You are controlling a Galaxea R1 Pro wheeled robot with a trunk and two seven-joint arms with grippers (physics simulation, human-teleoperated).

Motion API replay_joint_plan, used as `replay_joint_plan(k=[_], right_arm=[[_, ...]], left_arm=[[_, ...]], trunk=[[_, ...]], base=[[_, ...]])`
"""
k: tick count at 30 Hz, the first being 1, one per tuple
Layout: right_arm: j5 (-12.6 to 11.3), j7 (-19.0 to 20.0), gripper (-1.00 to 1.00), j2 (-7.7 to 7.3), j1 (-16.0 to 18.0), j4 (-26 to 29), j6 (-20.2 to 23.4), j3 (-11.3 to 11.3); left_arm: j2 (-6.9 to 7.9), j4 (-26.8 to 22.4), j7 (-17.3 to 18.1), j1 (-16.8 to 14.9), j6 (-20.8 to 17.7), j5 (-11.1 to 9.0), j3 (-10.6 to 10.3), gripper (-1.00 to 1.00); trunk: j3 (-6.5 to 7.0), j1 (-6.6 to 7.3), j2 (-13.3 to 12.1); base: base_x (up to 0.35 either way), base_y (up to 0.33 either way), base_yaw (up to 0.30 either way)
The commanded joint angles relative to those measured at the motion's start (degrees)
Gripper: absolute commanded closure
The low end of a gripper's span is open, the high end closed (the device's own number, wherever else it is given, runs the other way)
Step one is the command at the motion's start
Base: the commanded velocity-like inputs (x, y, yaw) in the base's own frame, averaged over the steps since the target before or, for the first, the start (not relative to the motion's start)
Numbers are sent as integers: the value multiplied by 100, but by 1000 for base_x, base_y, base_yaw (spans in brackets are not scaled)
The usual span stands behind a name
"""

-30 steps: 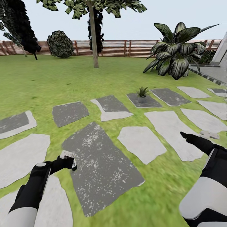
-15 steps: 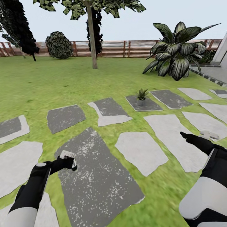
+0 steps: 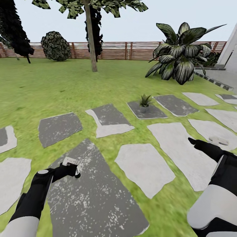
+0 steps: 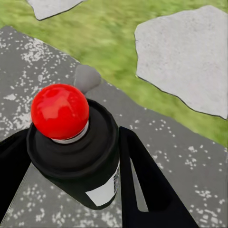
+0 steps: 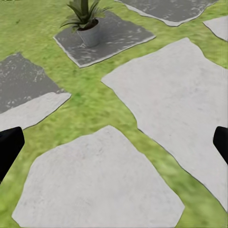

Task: Pick up the pesticide atomizer in the garden and spray insectifuge to fully cover both potted plants in the garden.

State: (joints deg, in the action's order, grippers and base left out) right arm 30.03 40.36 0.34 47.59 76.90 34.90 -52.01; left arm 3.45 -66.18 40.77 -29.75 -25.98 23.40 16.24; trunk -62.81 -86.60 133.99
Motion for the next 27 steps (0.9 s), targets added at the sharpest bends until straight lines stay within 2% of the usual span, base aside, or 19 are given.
replay_joint_plan(k=[1, 27], right_arm=[[57, 59, -100, 3, 10, 8, 7, -14], [56, 54, -100, 3, 10, 9, 8, -16]], left_arm=[[-2, -8, 45, -4, -26, 33, 10, 100], [-2, -8, 45, -7, -27, 33, 10, 100]], trunk=[[-5, -3, 2], [-5, -3, 2]], base=[[340, -77, 0], [340, -74, 0]])
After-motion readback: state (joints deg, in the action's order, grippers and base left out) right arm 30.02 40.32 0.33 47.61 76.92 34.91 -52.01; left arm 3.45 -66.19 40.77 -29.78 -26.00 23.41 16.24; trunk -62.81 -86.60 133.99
